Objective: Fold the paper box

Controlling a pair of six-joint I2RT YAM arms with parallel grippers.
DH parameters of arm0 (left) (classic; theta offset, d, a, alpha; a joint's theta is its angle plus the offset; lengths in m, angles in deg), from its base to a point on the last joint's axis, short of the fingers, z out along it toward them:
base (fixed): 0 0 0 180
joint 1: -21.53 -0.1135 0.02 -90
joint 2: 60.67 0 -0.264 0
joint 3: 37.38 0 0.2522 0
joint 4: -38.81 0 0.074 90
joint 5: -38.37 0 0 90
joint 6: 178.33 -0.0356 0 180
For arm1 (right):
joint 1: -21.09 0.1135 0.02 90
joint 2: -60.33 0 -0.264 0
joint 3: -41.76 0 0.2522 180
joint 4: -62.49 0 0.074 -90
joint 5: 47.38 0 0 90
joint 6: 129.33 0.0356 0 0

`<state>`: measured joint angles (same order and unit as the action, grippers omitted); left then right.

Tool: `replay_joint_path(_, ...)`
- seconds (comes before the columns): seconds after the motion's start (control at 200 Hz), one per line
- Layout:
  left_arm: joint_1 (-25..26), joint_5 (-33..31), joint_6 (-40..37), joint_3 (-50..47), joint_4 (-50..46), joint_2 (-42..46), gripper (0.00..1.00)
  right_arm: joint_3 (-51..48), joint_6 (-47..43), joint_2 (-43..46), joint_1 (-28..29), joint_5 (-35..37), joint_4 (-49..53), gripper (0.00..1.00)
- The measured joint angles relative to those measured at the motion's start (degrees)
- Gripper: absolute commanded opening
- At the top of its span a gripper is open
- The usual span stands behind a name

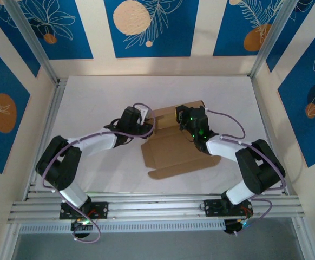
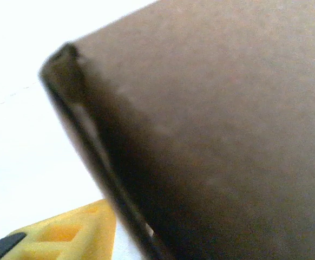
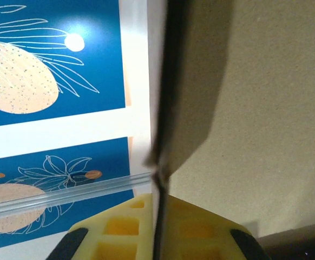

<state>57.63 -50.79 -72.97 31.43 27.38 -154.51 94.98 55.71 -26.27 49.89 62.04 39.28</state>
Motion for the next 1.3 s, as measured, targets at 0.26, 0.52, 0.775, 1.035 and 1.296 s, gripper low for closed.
replay_joint_path(0.26,0.5,-9.1,-5.2,-0.4,2.4,0.0,0.26,-0.8,1.2,2.0,3.8,1.1,2.8,0.41)
replay_joint_path(0.52,0.5,-12.1,-9.6,-0.5,6.7,-0.9,0.22,-0.5,-3.6,9.5,3.8,-4.0,15.0,0.62)
replay_joint_path(0.775,0.5,-8.2,-15.0,-0.3,10.7,-2.9,0.24,9.2,-18.5,18.2,-2.8,-18.9,34.4,0.4)
replay_joint_path(1.035,0.5,-1.1,-19.4,-0.1,15.1,-6.0,0.23,28.6,-36.0,12.0,-4.0,-32.1,48.3,0.03)
replay_joint_path(1.296,0.4,-0.2,-21.7,-1.7,23.4,-8.3,0.23,38.5,-44.7,-3.0,-6.2,-36.2,58.6,0.0)
